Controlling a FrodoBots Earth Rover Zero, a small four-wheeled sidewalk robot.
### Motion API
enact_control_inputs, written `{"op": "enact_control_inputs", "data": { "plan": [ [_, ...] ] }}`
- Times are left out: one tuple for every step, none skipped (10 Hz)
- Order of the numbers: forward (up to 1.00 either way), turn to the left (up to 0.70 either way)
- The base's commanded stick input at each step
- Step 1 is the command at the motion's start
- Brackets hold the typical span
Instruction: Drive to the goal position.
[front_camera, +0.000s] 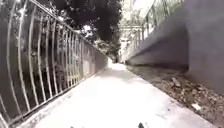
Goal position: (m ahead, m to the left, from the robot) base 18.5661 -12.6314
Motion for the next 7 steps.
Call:
{"op": "enact_control_inputs", "data": {
  "plan": [
    [0.85, 0.0],
    [0.85, 0.0],
    [0.85, 0.0],
    [0.85, 0.0],
    [0.85, 0.0],
    [0.85, 0.0],
    [0.85, 0.0]
  ]
}}
